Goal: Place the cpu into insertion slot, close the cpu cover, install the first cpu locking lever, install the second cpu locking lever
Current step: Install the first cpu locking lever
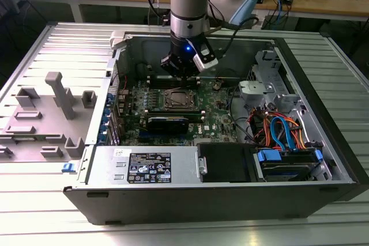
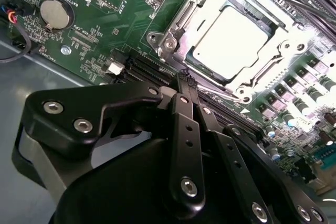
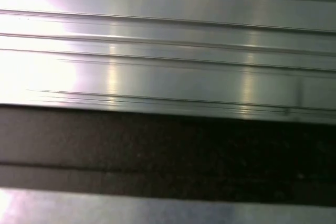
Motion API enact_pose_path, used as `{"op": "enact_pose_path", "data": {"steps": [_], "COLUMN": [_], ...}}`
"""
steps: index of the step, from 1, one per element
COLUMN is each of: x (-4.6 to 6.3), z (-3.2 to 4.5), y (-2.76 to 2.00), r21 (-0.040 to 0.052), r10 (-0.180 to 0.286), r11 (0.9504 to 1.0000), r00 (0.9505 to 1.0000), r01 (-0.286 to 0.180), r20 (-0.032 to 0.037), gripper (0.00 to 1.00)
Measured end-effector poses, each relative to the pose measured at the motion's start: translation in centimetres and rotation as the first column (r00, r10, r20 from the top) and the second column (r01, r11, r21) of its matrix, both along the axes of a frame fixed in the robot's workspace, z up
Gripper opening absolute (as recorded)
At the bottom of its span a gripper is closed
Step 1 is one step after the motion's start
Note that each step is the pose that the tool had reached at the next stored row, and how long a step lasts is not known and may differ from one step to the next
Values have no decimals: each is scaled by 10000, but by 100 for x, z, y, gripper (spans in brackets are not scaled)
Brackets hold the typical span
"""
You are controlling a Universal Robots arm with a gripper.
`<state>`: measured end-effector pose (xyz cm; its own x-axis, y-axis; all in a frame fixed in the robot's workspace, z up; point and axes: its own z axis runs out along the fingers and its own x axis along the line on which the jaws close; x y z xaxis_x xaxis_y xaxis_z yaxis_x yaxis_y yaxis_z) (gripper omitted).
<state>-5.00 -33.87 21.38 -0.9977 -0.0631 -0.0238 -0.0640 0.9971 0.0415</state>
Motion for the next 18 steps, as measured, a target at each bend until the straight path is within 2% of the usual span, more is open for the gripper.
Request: {"op": "enact_pose_path", "data": {"steps": [18], "x": [41], "z": [-97], "y": [0], "r21": [2], "r10": [0], "r11": [10000], "r00": [10000], "r01": [0], "r20": [1], "gripper": [11]}}
